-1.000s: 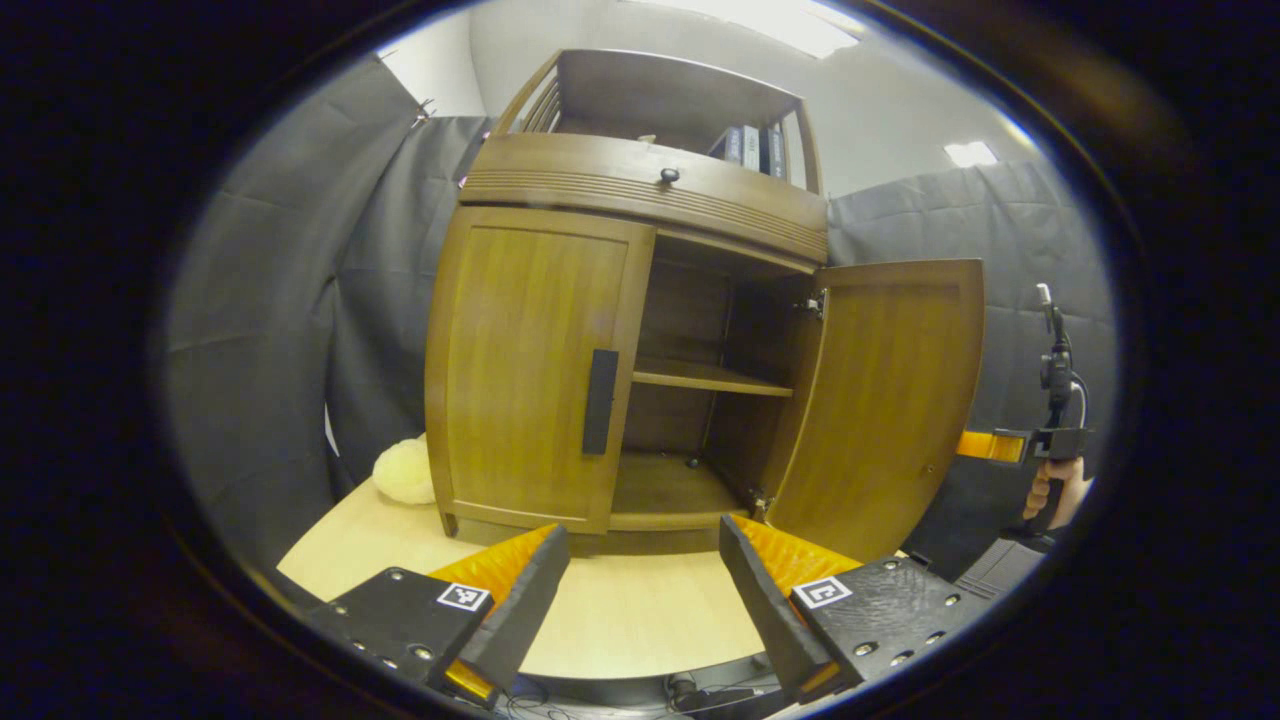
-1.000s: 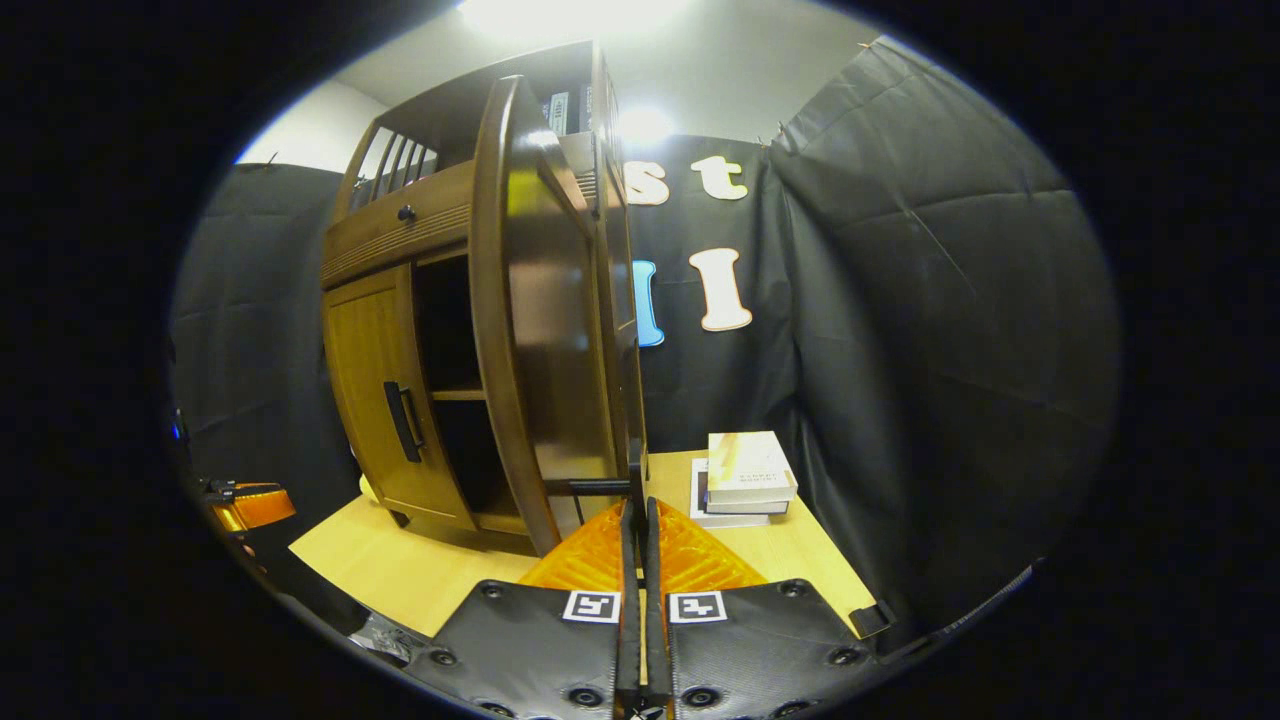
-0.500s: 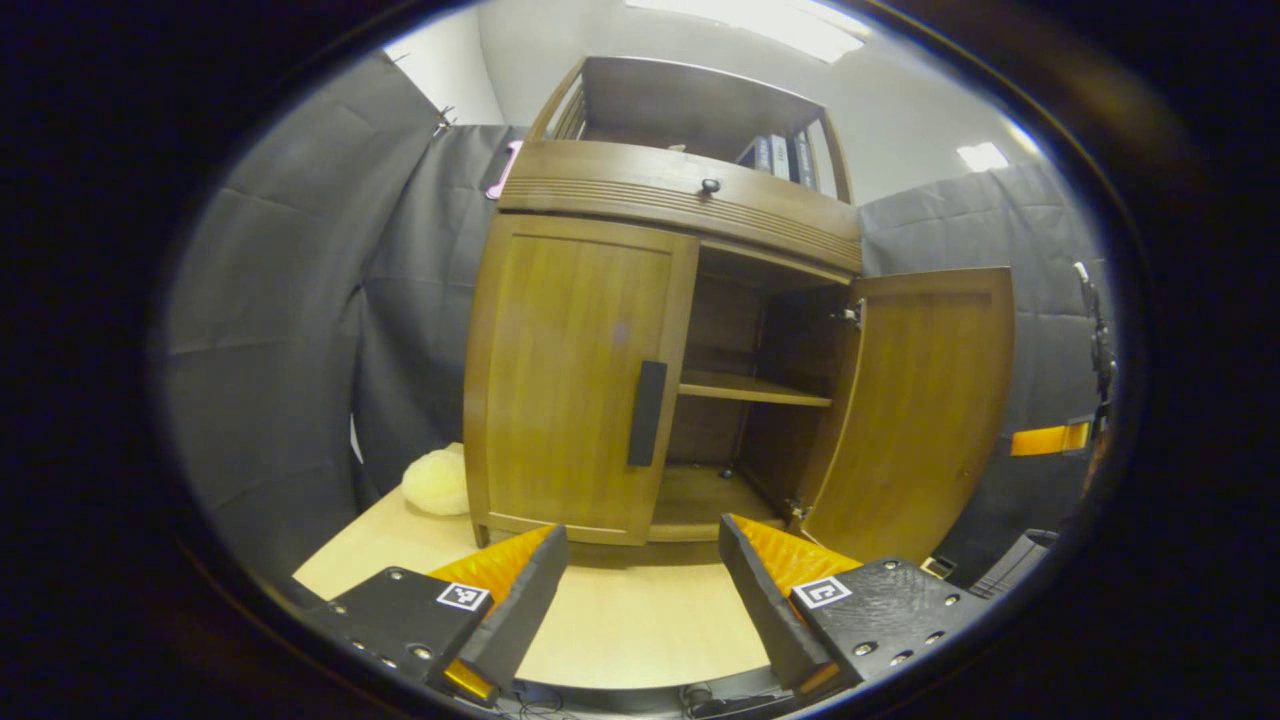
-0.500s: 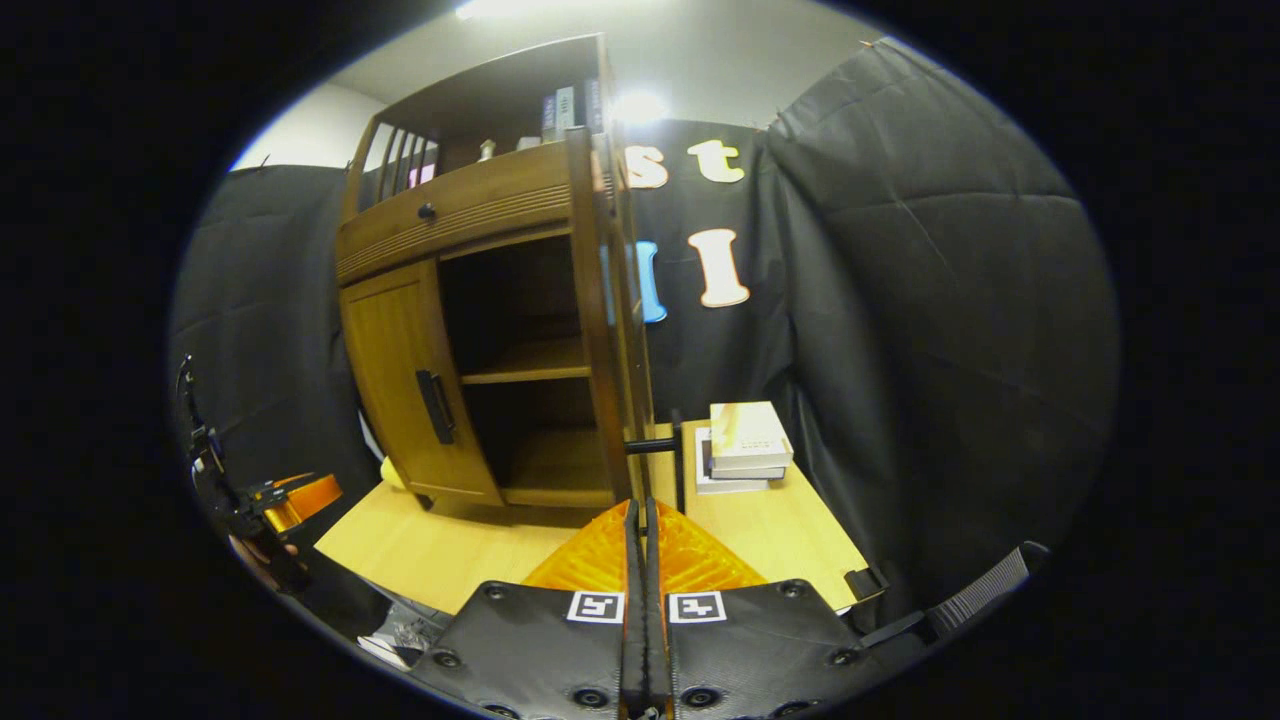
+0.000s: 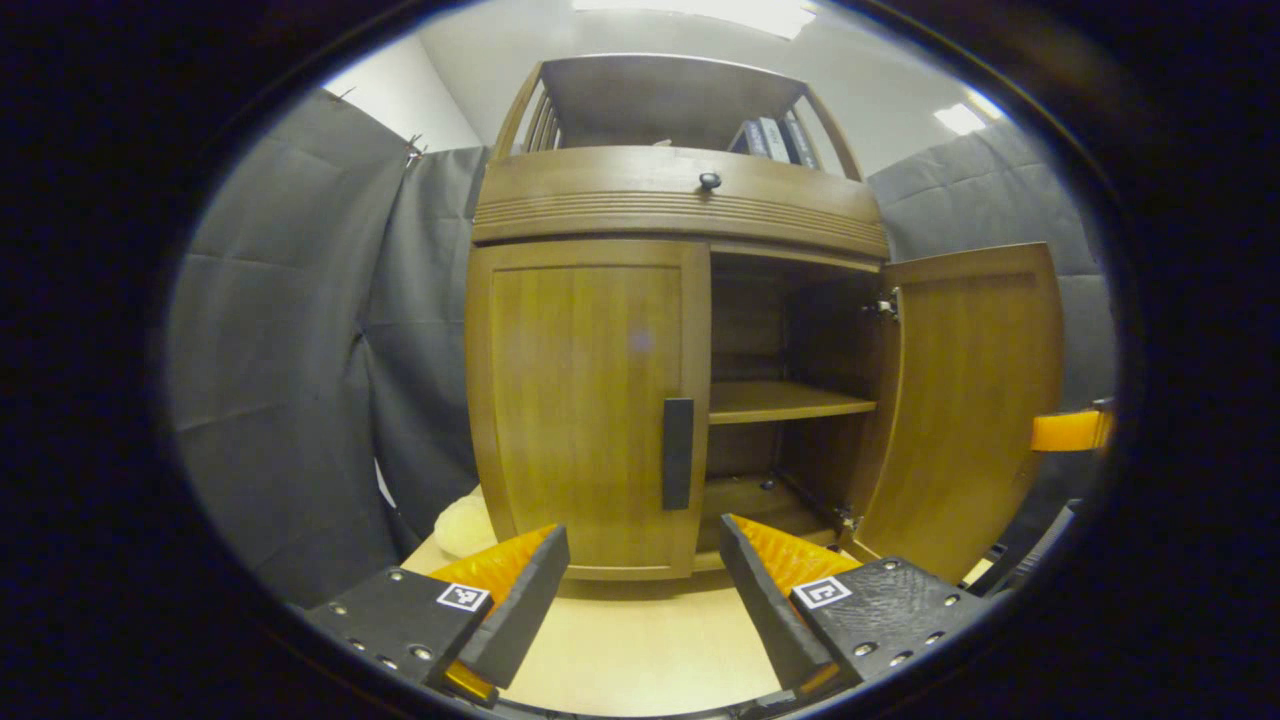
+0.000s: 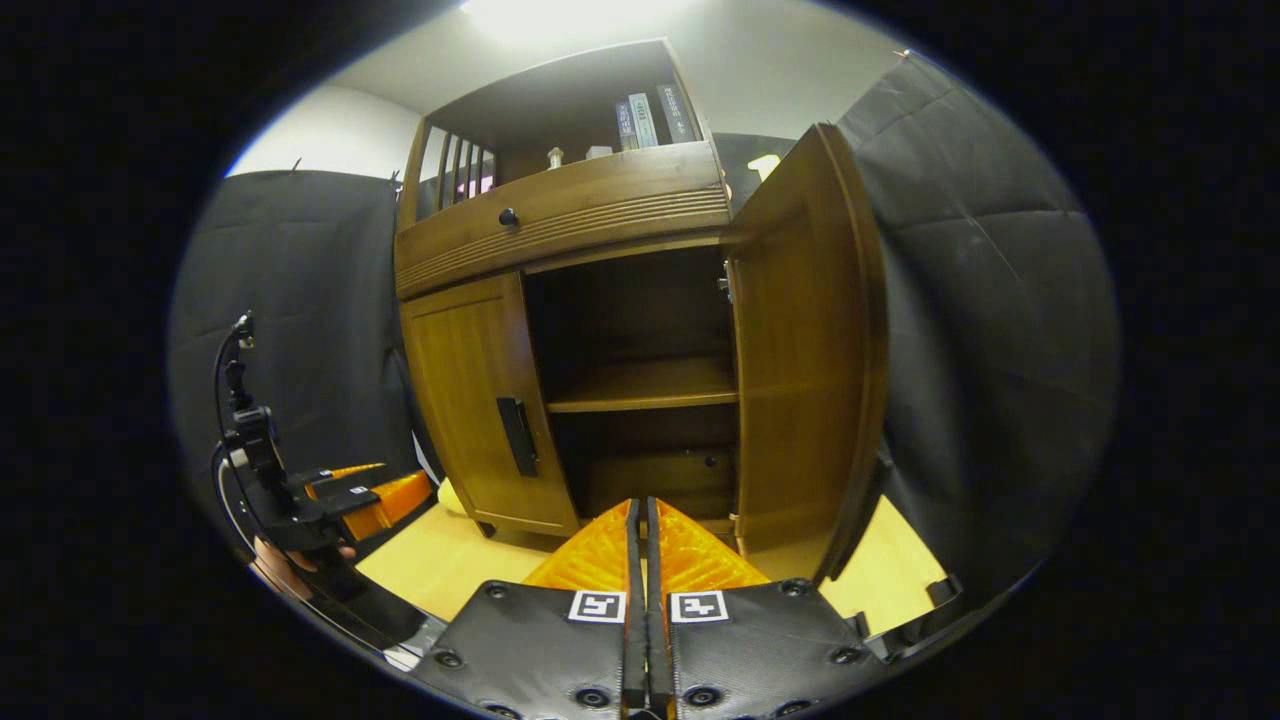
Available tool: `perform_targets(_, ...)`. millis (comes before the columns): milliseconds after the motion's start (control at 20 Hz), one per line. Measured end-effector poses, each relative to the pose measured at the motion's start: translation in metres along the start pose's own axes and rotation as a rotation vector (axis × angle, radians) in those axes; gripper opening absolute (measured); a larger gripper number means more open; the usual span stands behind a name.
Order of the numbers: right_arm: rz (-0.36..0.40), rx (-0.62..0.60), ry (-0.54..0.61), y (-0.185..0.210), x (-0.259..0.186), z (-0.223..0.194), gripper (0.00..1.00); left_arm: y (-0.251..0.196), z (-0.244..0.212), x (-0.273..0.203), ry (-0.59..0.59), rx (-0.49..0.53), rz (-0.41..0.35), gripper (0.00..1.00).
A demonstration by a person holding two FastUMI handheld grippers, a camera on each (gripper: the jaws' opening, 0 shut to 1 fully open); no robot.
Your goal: Open the right door of the double-door shoe cabinet with the right hand, and open the left door with the left hand.
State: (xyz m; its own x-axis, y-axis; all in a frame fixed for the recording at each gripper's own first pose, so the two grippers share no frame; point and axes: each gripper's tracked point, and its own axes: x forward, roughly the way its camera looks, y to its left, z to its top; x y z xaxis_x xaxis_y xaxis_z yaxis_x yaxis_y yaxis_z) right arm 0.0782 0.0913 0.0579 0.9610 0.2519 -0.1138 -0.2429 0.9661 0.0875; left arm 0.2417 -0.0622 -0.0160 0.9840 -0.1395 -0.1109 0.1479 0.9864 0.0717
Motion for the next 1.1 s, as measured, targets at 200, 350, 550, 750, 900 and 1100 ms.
perform_targets(200, -0.017, -0.087, -0.024, 0.000, 0.036, 0.003, 0.79, -0.010, 0.013, 0.040, -0.002, -0.072, -0.031, 0.95)
perform_targets(350, -0.023, -0.092, -0.046, -0.001, 0.050, 0.005, 0.93, -0.016, 0.016, 0.072, -0.006, -0.088, -0.042, 0.95)
perform_targets(550, -0.014, -0.070, -0.029, -0.005, 0.069, 0.001, 0.98, -0.021, 0.027, 0.113, -0.015, -0.077, -0.048, 0.94)
perform_targets(750, 0.016, -0.097, -0.008, 0.001, 0.086, -0.004, 0.93, -0.027, 0.028, 0.151, -0.016, -0.069, -0.040, 0.95)
perform_targets(900, 0.037, -0.121, -0.019, 0.001, 0.099, 0.001, 0.93, -0.029, 0.016, 0.173, 0.005, -0.038, -0.020, 0.95)
perform_targets(1100, 0.066, -0.113, -0.016, 0.003, 0.110, 0.003, 0.92, -0.038, 0.007, 0.182, 0.014, -0.033, -0.039, 0.95)
